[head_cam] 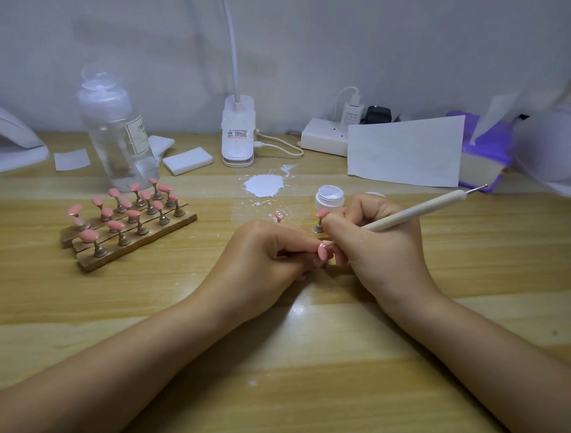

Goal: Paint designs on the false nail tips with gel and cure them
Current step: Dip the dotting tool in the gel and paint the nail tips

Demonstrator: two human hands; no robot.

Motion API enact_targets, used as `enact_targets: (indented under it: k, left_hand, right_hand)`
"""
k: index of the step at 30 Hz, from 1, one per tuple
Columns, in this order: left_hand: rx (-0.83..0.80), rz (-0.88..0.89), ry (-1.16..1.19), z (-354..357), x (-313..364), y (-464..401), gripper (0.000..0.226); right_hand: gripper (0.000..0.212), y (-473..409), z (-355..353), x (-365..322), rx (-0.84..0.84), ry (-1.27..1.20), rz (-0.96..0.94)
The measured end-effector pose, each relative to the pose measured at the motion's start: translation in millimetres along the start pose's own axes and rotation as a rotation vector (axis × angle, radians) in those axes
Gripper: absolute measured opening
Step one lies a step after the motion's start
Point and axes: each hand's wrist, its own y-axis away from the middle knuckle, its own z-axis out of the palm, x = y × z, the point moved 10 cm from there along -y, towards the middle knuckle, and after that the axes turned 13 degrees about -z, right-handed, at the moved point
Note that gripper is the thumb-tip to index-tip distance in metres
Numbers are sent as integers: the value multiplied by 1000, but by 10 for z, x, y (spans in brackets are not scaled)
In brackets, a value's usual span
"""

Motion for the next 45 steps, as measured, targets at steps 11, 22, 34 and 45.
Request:
enact_targets:
  k: [11,22,34,45]
  left_hand:
    - [7,3,5,-8,5,-3,27]
    - [8,-7,24,-6,-1,1,17]
    - [-7,3,-20,6,5,-5,23]
    - [-9,8,-25,9,11,1,20]
  right_hand:
    - [43,0,4,-7,-1,1,-5]
    - [42,3,-37,-9,36,-29,17]
    - [53,5,-3,-13,0,16,-14]
    - [48,2,16,-21,-8,14,-20]
